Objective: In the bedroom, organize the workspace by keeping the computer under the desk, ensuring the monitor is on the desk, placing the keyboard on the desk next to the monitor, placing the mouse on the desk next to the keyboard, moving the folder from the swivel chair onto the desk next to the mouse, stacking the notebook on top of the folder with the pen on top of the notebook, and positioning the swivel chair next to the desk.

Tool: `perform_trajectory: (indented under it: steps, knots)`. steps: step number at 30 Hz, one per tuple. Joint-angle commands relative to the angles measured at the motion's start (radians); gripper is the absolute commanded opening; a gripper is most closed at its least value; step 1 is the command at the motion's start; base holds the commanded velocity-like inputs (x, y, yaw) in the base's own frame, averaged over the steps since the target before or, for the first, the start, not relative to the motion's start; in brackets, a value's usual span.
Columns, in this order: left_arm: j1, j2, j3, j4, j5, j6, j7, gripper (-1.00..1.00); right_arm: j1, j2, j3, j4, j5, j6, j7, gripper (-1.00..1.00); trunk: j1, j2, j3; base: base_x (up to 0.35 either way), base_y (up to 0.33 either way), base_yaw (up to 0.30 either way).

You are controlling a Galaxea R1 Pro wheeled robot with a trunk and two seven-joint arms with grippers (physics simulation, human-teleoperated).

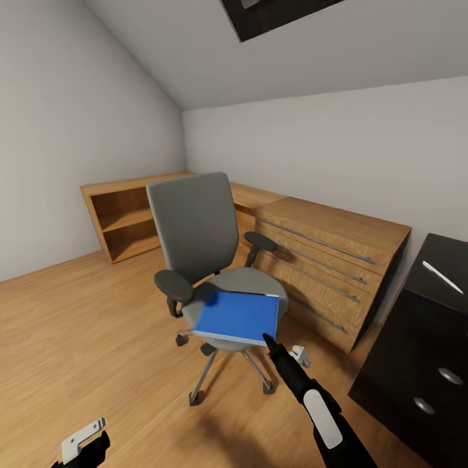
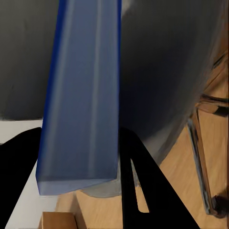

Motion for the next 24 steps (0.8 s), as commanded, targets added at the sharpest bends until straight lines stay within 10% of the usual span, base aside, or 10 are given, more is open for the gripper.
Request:
perform_trajectory:
  steps: [1,24]
  knots:
    - [0.0,0.0,-0.001,-0.002,0.005,0.003,0.004,1.0,-0.001,0.001,-0.005,0.0,-0.01,0.01,0.004,-1.0,0.0,0.0,-0.001,0.0,0.0,-0.256]
    - [0.0,-0.003,-0.001,0.003,0.005,0.005,0.004,1.0,0.034,-0.025,-0.004,-0.218,-0.007,0.013,0.049,-1.0,-0.065,0.119,0.056,0.0,0.0,-0.106]
